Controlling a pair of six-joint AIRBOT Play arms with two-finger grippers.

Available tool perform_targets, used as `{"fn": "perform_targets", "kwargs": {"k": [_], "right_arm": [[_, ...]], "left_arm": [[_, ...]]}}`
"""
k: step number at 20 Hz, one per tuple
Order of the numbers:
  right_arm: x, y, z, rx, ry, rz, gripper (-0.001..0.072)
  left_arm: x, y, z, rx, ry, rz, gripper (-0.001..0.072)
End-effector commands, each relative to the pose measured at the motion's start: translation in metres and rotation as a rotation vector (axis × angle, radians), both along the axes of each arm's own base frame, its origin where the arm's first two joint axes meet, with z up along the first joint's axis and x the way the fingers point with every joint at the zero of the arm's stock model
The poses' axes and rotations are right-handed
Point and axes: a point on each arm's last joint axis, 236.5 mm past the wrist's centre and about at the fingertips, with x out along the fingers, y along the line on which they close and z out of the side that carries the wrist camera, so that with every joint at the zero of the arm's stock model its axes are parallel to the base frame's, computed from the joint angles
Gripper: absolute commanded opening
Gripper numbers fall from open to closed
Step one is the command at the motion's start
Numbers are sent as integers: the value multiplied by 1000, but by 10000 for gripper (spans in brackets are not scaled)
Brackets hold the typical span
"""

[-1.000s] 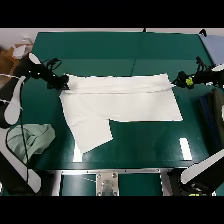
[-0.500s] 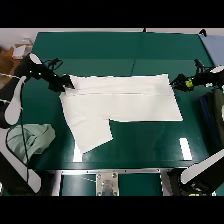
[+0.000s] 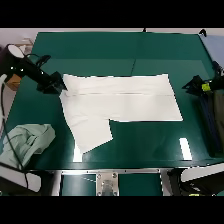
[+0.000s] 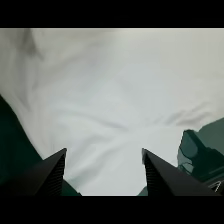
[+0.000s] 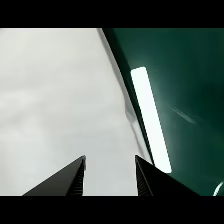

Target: Fold the shirts.

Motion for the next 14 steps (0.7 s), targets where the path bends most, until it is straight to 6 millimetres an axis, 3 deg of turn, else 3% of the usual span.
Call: {"fn": "perform_targets", "kwargs": {"k": [1, 4, 6, 7, 10, 14], "right_arm": [[-52, -1, 1, -39, -34, -87, 354], [-86, 13, -5, -57, -71, -166, 355], [-95, 15, -11, -81, -99, -223, 393], [-97, 18, -17, -70, -95, -240, 439], [-99, 30, -22, -3, -88, -267, 433], [-95, 34, -19, 38, -86, -304, 434]], "left_arm": [[-79, -7, -14, 10, 31, 62, 548], [-154, -16, -54, 14, 38, 227, 547], [-182, -27, -75, -28, 32, 310, 547], [-186, -33, -84, -57, 30, 351, 547], [-182, -57, -101, -176, 8, 432, 547], [-173, -85, -114, -201, -4, 438, 546]]}}
